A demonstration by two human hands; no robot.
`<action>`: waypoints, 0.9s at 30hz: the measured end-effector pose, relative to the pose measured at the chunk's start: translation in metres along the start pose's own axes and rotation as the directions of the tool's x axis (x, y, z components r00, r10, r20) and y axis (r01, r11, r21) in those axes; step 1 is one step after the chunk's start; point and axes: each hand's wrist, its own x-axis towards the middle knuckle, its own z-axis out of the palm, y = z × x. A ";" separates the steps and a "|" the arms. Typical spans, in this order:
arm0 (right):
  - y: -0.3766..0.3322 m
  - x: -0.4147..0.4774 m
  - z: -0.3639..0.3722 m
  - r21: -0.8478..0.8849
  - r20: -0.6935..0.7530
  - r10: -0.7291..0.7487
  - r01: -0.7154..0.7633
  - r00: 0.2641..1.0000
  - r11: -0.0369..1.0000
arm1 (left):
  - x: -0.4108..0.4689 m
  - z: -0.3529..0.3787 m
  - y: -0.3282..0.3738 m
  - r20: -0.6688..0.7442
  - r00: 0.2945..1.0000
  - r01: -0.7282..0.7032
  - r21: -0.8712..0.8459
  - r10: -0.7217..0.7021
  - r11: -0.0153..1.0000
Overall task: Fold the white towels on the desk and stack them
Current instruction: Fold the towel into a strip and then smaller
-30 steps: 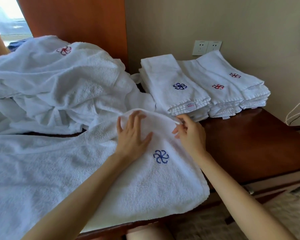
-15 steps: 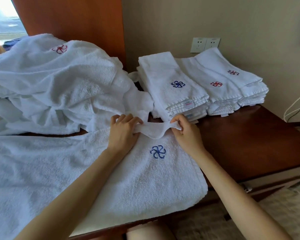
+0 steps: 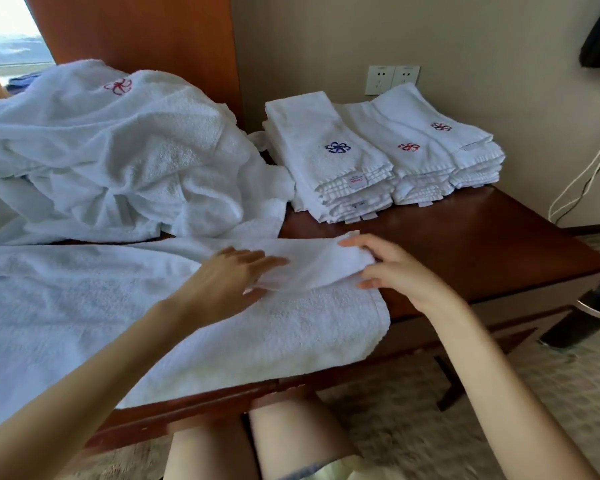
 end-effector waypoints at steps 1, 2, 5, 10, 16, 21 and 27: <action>0.002 -0.006 0.001 -0.028 0.023 0.042 -0.041 0.999 0.999 | -0.005 0.004 0.004 0.010 1.000 0.003 -0.015 -0.003 1.000; 0.003 -0.011 0.000 -0.024 0.037 0.065 -0.064 0.997 0.998 | -0.008 0.006 0.007 -0.003 1.000 0.006 -0.023 -0.006 1.000; 0.002 -0.021 -0.002 0.102 0.006 0.045 -0.045 0.999 0.994 | -0.009 0.006 0.011 -0.100 0.995 -0.007 -0.016 0.006 1.000; -0.001 -0.026 -0.007 0.115 -0.214 -0.069 0.096 0.974 0.989 | -0.005 0.010 0.017 -0.201 0.974 -0.104 0.021 0.106 0.994; 0.011 -0.032 0.002 -0.316 -0.081 0.072 -0.095 0.994 0.944 | -0.004 0.015 0.008 0.004 0.993 -0.118 -0.051 0.119 0.992; 0.015 -0.029 -0.001 -0.364 -0.016 0.078 -0.079 0.997 0.928 | -0.002 0.018 0.007 0.057 0.991 -0.113 -0.089 0.118 0.990; 0.014 -0.025 -0.006 -0.394 -0.012 0.088 -0.085 0.996 0.915 | -0.008 0.013 0.015 -0.042 0.965 -0.263 -0.081 0.260 0.961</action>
